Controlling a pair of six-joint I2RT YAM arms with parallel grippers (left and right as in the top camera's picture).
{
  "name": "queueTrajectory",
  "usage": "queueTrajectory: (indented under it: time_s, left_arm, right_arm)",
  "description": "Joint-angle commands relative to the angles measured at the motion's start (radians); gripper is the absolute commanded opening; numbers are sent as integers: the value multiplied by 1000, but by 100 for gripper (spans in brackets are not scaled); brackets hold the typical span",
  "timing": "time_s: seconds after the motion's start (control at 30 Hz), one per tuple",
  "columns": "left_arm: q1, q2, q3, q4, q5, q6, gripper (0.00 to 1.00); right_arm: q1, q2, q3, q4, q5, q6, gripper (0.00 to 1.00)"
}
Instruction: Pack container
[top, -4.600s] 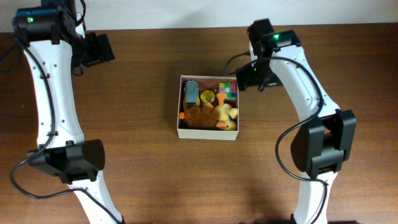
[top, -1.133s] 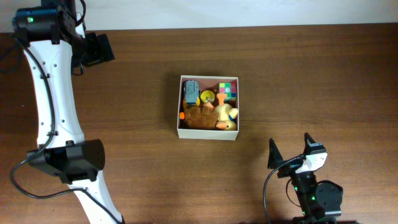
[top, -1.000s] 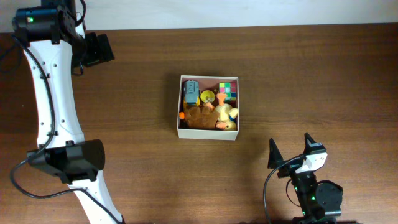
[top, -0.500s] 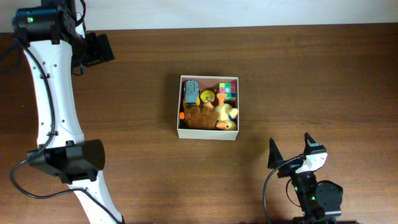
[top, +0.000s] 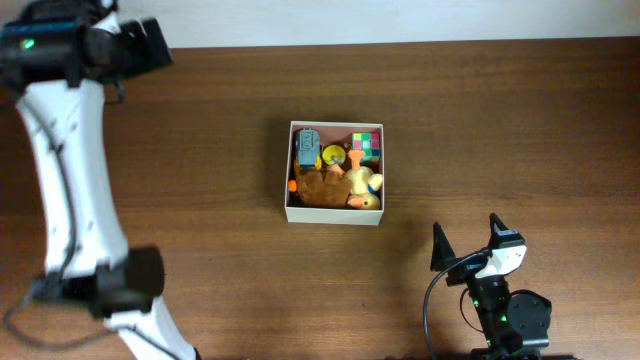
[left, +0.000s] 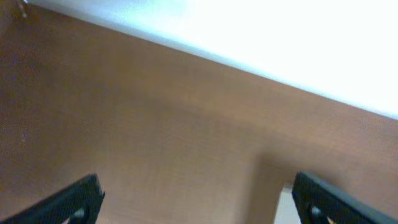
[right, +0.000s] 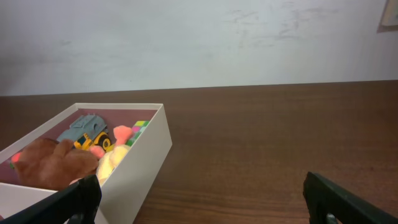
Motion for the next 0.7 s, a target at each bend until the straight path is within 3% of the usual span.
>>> queueTrajectory:
  time_s: [0.0,0.43,0.67]
  left_arm:
    - [2,-241,-138,138,-6,-9,99]
    - [2,-1015,-1361,998,-3,-10,99]
    - [2,-1371,-1949,1358,62,-10,99]
  right_arm:
    - [-6,-11,-7,-4,12,3,99]
    - [-6,-11,-7,-4,12,3,99]
    - [-6,-11,-7,-4,12,3,99]
